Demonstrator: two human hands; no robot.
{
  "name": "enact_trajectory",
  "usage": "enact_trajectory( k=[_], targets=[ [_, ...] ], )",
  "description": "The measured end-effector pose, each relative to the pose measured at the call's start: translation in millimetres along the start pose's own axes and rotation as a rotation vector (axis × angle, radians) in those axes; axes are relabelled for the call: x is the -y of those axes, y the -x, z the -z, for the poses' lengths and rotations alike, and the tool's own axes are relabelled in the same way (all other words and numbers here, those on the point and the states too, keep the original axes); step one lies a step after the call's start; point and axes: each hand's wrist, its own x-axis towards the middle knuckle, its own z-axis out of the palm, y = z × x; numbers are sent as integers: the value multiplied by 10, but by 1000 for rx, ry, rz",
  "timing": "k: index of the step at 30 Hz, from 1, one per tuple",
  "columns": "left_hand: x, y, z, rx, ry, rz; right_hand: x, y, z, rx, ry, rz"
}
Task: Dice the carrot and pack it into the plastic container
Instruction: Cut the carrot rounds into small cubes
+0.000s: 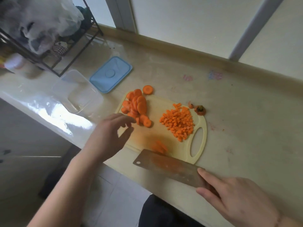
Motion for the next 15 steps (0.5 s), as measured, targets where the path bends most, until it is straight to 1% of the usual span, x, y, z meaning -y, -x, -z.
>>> enact_trajectory(
  k=[1,2,4,6,8,9,10,12,15],
  targets=[
    [48,-46,-44,62,-34,-44,-67,79,-72,-98,-46,-10],
    [102,-56,-98,90,-37,-53,-142,178,-135,-117,-88,-61],
    [161,-11,-236,122,0,-56,-232,297,-133,-190,-265,-201],
    [141,63,-406,217,13,-127,-277,344,-125,-234,-380,-316],
    [93,110,-582,317,19,-212,-314,366,-122,-276,-531,-390],
    [75,122,-653,350,24,-227,-316,364,-111,-248,-598,-427],
    [67,126,-713,362,27,-232,-304,354,-92,-204,-642,-466],
    [50,135,-786,337,27,-232,-281,350,-70,-188,-663,-521],
    [-1,154,-816,266,55,-211,-271,344,-67,-183,-655,-523]
  ],
)
